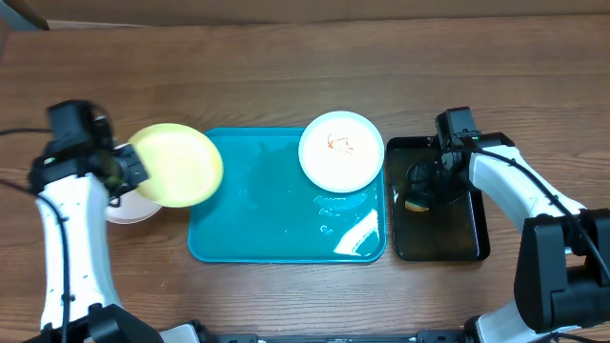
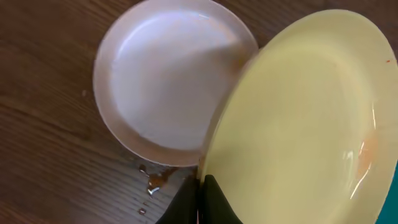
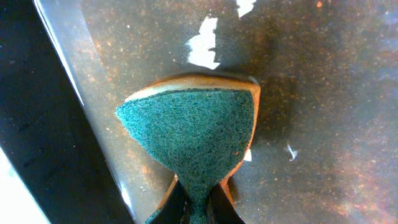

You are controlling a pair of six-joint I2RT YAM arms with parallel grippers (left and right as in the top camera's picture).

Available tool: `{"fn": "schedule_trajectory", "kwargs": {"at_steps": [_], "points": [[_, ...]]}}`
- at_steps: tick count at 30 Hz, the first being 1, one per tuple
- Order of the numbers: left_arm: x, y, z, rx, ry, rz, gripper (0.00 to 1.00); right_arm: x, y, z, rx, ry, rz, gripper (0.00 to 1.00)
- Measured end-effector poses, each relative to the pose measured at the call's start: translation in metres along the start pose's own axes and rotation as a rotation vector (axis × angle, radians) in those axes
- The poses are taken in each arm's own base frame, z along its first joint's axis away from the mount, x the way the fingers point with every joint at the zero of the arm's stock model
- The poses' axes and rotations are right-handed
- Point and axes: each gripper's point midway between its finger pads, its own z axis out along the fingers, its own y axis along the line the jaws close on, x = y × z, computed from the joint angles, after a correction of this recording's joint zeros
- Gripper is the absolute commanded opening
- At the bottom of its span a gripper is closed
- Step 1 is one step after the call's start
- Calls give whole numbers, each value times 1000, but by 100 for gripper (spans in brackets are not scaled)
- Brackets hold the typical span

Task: Clean dirty plates on tray and stack at the side
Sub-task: 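Stack the yellow plate onto the white plate with the left gripper, then move the left gripper to the sauce-smeared white plate rim and grip it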

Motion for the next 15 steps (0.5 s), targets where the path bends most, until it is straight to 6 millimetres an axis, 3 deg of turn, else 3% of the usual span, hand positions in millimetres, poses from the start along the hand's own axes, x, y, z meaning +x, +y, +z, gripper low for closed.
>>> {"fn": "schedule_trajectory", "kwargs": {"at_steps": [6, 10, 14, 15], "points": [[-18, 62, -1, -35, -65, -234, 4, 1, 0, 0, 0, 2, -11, 4], [-24, 78, 4, -61, -85, -290, 4, 4, -1, 0, 5, 16, -12, 4], [-16, 90, 35, -96, -4, -335, 5, 7, -2, 0, 10, 27, -11, 4], [-13, 92, 43, -102, 21, -343, 20, 7, -3, 0, 10, 28, -10, 4]]}}
